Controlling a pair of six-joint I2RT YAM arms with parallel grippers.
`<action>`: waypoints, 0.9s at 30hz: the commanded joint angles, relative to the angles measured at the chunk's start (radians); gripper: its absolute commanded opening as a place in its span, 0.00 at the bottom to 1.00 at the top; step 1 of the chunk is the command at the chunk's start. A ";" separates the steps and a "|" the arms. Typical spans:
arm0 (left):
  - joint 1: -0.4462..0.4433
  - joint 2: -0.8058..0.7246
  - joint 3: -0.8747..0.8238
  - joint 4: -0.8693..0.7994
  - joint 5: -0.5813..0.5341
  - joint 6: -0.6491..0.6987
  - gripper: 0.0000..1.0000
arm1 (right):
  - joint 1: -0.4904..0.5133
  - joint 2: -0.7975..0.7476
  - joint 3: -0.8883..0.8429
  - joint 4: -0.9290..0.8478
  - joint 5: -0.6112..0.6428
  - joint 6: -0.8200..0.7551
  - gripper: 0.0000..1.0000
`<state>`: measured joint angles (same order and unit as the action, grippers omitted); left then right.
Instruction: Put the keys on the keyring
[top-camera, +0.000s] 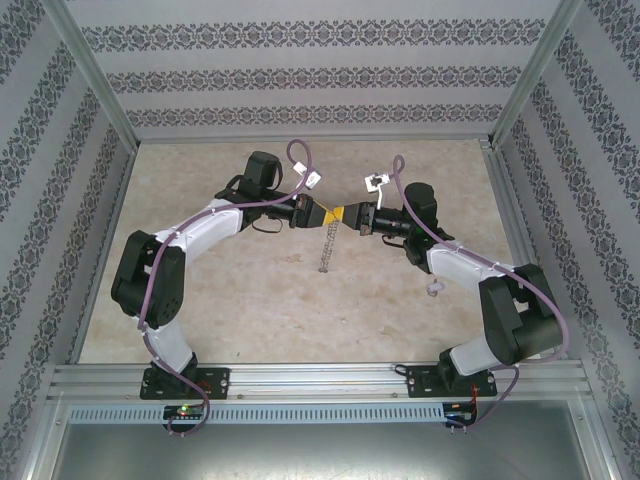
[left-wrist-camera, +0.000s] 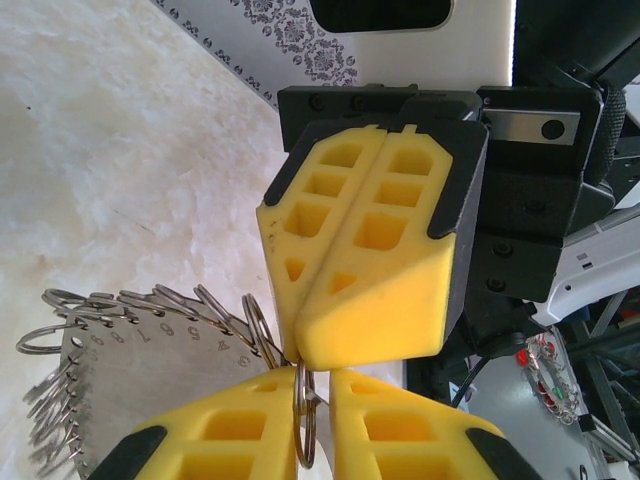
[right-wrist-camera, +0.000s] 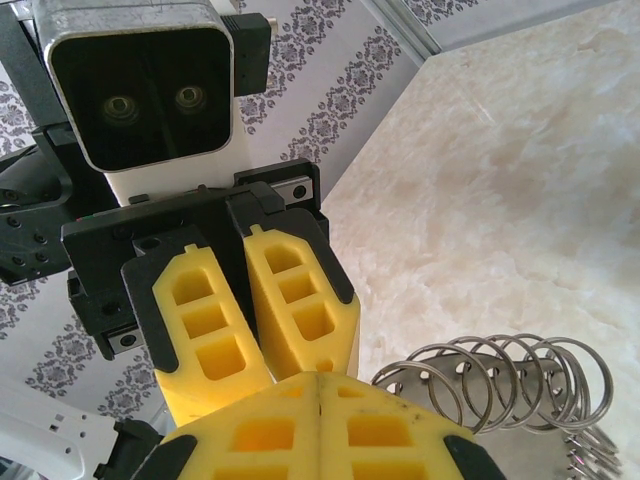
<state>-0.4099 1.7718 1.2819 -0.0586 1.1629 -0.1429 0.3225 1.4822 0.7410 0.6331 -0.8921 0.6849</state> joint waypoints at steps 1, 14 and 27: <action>0.009 -0.049 -0.006 0.062 0.052 -0.009 0.13 | -0.008 0.016 -0.012 0.024 -0.005 0.004 0.00; 0.011 -0.059 0.029 0.025 0.072 0.020 0.00 | -0.011 0.030 -0.006 0.049 -0.058 0.046 0.19; 0.009 -0.063 0.062 0.011 0.083 0.026 0.00 | 0.019 0.035 0.004 0.064 -0.124 0.051 0.23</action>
<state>-0.4034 1.7550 1.2839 -0.0746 1.1820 -0.1394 0.3122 1.5009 0.7410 0.6849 -0.9543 0.7349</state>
